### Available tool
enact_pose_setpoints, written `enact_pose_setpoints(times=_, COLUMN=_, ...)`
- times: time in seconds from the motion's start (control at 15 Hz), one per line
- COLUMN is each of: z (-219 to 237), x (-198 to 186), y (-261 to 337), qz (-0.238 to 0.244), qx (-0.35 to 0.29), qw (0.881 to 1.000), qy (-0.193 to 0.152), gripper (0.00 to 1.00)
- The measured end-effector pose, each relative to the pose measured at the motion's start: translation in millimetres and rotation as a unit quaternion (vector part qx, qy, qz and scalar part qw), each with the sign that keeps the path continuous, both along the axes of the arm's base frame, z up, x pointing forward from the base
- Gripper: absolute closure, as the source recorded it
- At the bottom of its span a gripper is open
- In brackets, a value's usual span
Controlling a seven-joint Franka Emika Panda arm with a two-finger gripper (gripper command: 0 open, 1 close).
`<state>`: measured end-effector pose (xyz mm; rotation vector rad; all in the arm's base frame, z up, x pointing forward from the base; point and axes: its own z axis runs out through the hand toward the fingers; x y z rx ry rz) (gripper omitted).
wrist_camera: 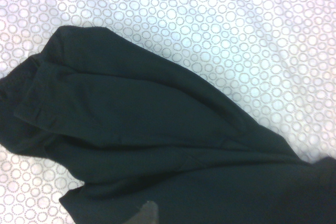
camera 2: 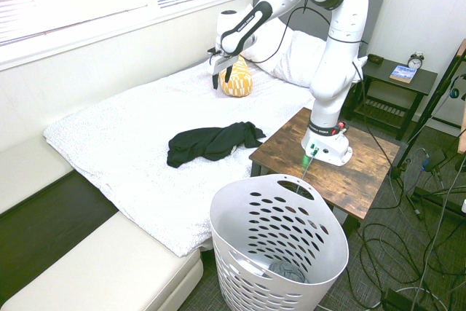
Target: Put my clothes in the laundry bag
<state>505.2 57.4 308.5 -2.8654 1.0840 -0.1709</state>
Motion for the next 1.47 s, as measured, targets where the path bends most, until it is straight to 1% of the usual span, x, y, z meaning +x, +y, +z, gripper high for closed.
enact_pose_setpoints(times=0.13, z=-44.8, x=16.2, y=8.1, qz=0.026, qx=0.009, qw=1.000, qy=0.006, gripper=0.00)
enact_pose_setpoints(times=0.27, z=-84.5, x=22.4, y=18.8, qz=0.052, qx=0.027, qw=0.998, qy=0.020, gripper=0.00)
enact_pose_setpoints(times=0.53, z=-147.6, x=10.9, y=50.9, qz=0.096, qx=0.045, qw=0.993, qy=0.057, gripper=0.00)
enact_pose_setpoints(times=0.73, z=-212.8, x=8.4, y=48.5, qz=0.111, qx=0.033, qw=0.990, qy=0.075, gripper=0.00)
enact_pose_setpoints(times=0.87, z=-259.1, x=25.9, y=33.7, qz=0.118, qx=0.023, qw=0.989, qy=0.084, gripper=0.00)
enact_pose_setpoints(times=1.0, z=-294.4, x=43.3, y=30.2, qz=0.128, qx=0.022, qw=0.988, qy=0.087, gripper=0.00)
enact_pose_setpoints(times=1.07, z=-308.0, x=45.6, y=32.8, qz=0.132, qx=0.023, qw=0.987, qy=0.090, gripper=1.00)
enact_pose_setpoints(times=1.2, z=-324.7, x=44.9, y=38.6, qz=0.135, qx=0.029, qw=0.986, qy=0.095, gripper=1.00)
enact_pose_setpoints(times=1.47, z=-326.8, x=46.3, y=40.2, qz=0.140, qx=0.031, qw=0.985, qy=0.094, gripper=1.00)
